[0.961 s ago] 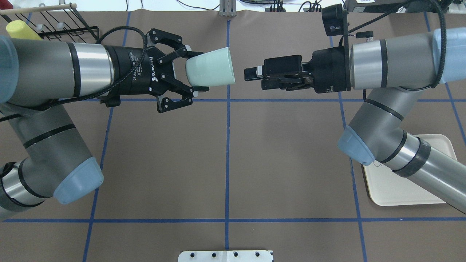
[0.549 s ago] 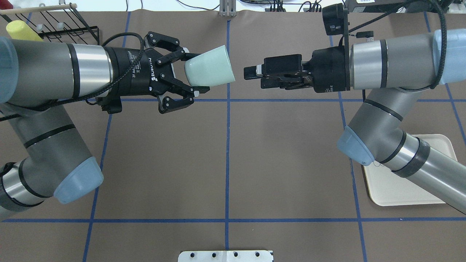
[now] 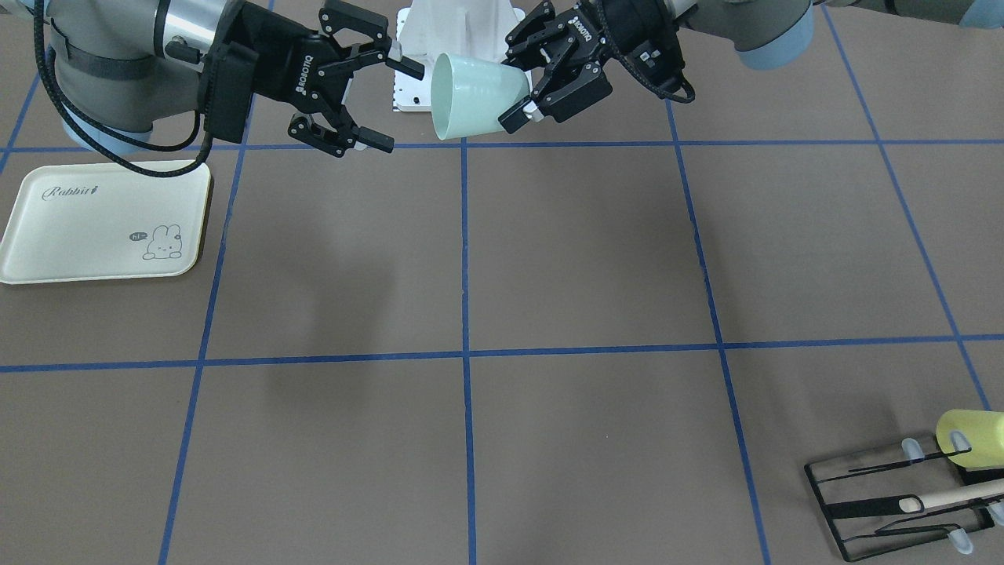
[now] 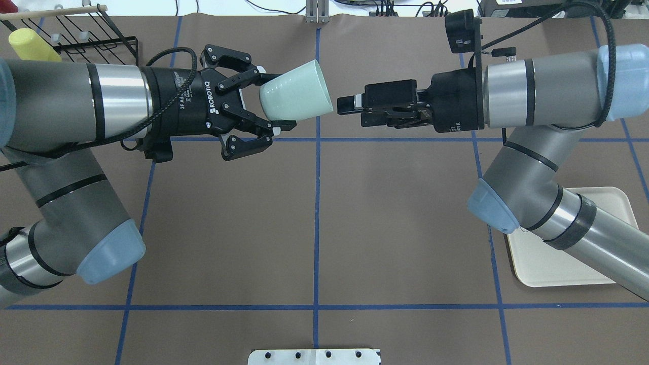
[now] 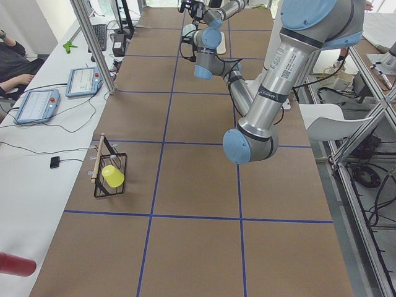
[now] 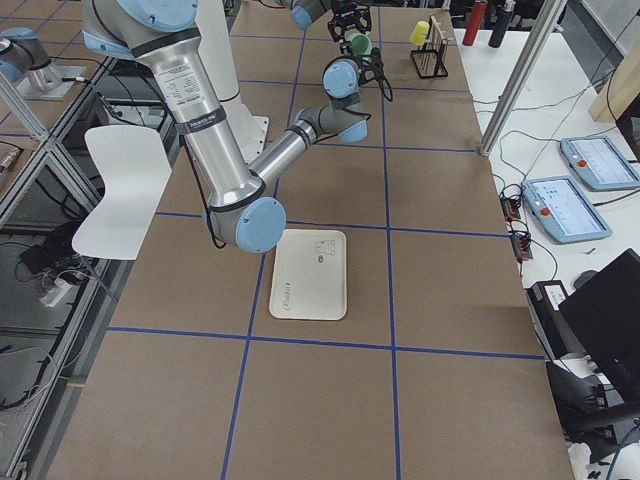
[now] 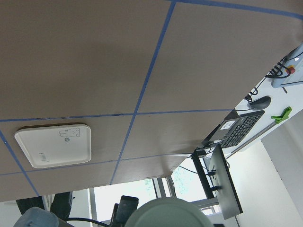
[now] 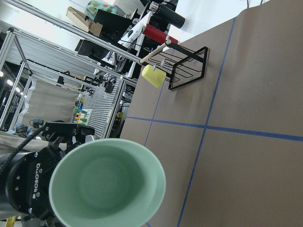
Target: Left arm grabs green cup and hands to right arm on tray
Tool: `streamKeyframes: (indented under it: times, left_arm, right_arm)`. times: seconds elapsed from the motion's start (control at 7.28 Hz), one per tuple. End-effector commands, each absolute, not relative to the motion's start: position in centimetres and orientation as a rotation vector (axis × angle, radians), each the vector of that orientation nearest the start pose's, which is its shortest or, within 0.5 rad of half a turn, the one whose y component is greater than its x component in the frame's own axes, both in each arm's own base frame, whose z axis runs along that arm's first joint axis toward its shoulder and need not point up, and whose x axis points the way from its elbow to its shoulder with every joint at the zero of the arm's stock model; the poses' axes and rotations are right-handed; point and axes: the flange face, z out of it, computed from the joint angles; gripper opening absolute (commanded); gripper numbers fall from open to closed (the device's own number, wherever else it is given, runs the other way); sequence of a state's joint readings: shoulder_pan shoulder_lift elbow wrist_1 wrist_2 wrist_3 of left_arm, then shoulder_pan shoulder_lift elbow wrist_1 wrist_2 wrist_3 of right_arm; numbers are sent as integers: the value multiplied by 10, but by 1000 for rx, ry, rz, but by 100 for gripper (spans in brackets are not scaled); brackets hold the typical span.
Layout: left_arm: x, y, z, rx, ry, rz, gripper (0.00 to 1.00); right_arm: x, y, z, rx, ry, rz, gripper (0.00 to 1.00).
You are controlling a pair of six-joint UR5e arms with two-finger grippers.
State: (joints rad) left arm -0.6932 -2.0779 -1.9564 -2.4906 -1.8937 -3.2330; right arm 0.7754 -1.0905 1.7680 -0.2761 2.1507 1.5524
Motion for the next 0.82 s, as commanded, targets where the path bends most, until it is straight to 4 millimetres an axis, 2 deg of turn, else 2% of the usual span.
streamKeyframes:
  times: [0.0, 0.27, 0.69]
  left_arm:
    - [337, -410, 111, -1189, 1671, -1307, 16]
    - [342, -413, 116, -1210, 1681, -1289, 16]
    - [352, -403, 116, -1229, 1664, -1271, 16]
  right_arm:
    - [-333, -432, 169, 377, -1867, -65, 96]
    - [-334, -432, 168, 377, -1868, -67, 91]
    - [-334, -432, 168, 375, -1868, -63, 89]
